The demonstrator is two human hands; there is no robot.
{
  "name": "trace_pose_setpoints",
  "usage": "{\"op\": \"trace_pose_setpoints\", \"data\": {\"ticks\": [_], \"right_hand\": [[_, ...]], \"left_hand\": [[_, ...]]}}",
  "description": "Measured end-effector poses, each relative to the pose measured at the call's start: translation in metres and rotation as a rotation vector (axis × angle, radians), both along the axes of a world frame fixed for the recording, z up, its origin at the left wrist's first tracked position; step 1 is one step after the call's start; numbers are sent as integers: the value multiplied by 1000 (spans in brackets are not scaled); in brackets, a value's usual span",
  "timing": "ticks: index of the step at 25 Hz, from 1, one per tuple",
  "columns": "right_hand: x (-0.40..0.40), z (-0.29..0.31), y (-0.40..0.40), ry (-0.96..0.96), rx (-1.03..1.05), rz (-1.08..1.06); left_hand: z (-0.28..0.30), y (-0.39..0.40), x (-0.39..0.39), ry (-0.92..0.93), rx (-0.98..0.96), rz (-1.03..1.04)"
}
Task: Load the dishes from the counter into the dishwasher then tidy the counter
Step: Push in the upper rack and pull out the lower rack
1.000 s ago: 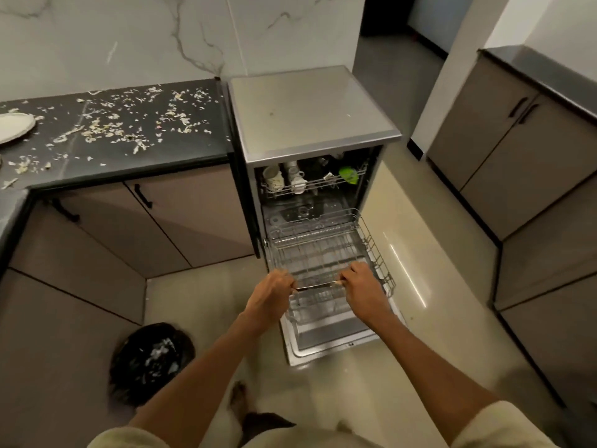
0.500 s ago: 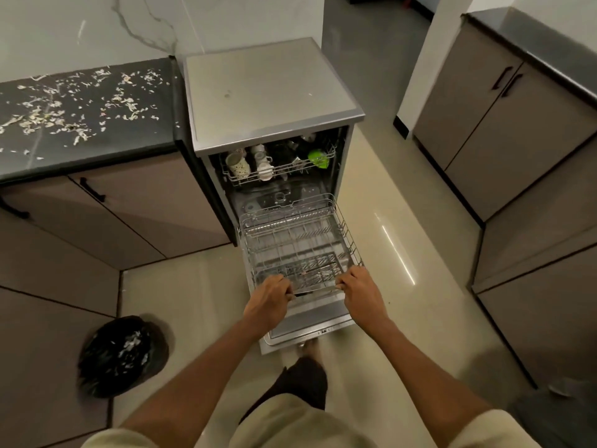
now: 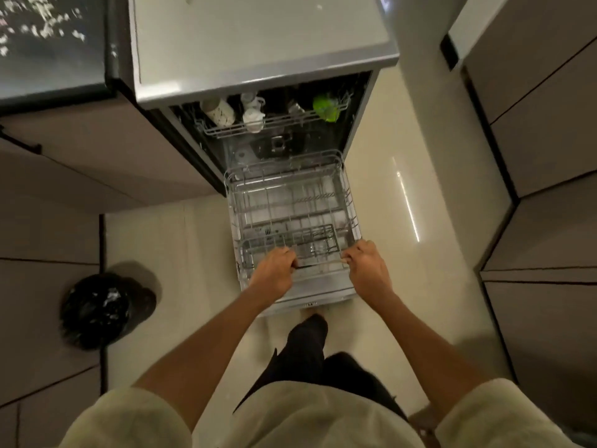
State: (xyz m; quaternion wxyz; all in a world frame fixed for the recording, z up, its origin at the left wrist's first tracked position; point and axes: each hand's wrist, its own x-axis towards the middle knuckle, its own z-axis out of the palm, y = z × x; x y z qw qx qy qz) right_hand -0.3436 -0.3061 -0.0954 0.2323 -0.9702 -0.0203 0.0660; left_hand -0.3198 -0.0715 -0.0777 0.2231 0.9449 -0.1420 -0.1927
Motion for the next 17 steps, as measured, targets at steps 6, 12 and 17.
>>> {"op": "trace_pose_setpoints", "data": {"ticks": [6,12,17], "right_hand": [[65,-52,-10,28,33,18],[116,-148,-17,134,22,109],[141,-239,-26,185,16,167]], "left_hand": [[-50,-10,61,101,30,38],[-144,-18,97,178,66,120],[-237,-25,111,220,100,196]]}}
